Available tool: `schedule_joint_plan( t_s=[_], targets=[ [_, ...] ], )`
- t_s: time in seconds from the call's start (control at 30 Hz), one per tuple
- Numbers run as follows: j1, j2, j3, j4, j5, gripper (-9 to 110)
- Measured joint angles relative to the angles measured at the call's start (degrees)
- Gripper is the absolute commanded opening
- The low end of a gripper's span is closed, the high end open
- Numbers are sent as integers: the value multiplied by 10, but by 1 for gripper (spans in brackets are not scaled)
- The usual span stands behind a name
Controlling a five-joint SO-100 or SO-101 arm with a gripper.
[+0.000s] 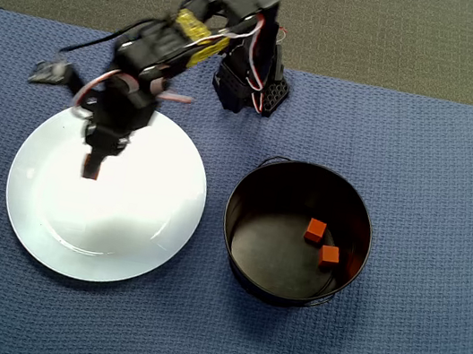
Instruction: Pick up the red cubes from the white plate and place them in the black recipient
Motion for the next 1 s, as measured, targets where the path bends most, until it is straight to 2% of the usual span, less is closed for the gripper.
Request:
schedule_joint_plan(
  t_s=[0.43, 0.53, 0.6, 0.7, 0.8, 1.0],
  targets=[
    [-375, 246, 221, -22, 301, 1],
    [-439, 292, 257, -29, 333, 28],
    [-468, 310, 272, -29, 337, 31],
    [-462, 326, 280, -29, 327, 28],
    [-426, 342, 307, -31, 294, 15],
    [-320, 432, 411, -33, 246, 12]
  ],
)
